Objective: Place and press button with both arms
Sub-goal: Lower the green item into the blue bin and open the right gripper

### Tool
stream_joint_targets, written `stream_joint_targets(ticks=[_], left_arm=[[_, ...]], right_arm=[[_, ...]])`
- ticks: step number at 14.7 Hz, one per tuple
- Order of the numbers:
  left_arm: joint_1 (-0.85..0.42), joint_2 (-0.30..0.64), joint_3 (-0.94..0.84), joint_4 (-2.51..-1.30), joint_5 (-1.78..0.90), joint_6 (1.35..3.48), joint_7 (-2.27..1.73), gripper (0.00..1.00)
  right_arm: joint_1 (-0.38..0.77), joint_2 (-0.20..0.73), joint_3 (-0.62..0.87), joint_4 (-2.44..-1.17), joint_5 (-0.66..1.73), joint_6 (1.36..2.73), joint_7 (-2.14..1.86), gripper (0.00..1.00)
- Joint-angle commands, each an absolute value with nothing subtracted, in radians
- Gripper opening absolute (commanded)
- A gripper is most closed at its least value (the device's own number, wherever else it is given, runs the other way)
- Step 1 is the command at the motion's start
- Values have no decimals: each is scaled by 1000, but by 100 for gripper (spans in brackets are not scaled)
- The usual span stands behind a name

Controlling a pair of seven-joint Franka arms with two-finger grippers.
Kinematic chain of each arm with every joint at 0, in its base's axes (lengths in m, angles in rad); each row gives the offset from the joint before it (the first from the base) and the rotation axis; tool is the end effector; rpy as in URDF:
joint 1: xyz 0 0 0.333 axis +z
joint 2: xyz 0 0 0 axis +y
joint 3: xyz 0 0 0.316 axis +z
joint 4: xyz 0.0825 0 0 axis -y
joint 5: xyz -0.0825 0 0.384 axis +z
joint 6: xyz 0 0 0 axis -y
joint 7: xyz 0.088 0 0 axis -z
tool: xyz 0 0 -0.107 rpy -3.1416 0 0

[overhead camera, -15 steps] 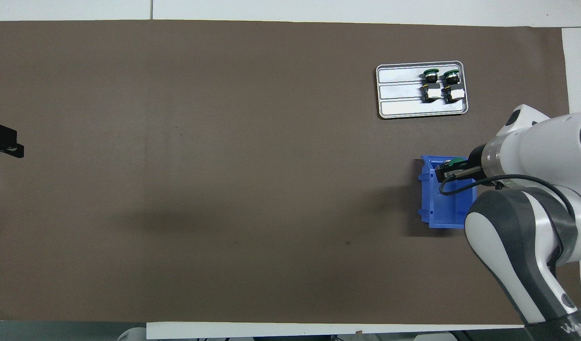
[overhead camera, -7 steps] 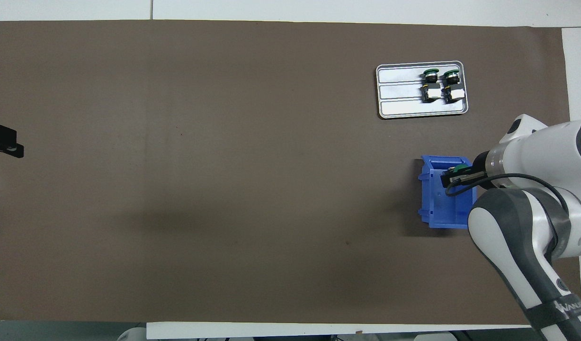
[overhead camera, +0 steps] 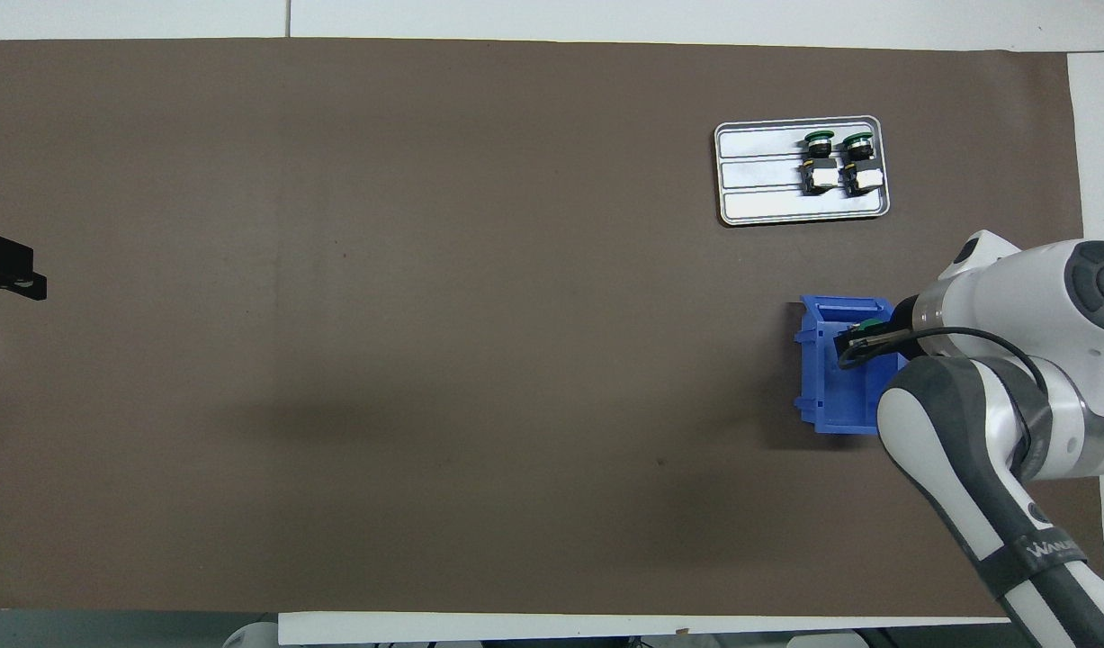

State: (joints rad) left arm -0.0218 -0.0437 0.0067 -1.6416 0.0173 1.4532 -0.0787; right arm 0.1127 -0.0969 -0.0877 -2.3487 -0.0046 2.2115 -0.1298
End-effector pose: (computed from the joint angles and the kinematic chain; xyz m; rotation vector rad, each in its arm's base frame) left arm 0.5263 -0.0059 0.6058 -3.1082 -0.1001 0.2239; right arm 0.4853 0.0119 0.3672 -3.1242 -0.2477 0.0632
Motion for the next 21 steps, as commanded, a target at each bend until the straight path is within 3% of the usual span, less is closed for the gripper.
stream_joint_targets(ticks=[1,5,12,21], left_arm=[[-25,-66,9,-1661,23,1457,-74,100],[-26,-66,9,-1661,23,1456,-74,100],[-29,-67,8,-1667,25,1460,-51,100],[-29,-67,-2,-1666,25,1465,-12,100]], right_arm=[[106,-84,-83,-2394,2,2287,-124,0],[106,-84,-83,-2402,0,2289,-121,3],[107,-84,-83,-2418,-2,2310,-121,38],[107,-83,-83,-2393,-2,2287,-121,48]])
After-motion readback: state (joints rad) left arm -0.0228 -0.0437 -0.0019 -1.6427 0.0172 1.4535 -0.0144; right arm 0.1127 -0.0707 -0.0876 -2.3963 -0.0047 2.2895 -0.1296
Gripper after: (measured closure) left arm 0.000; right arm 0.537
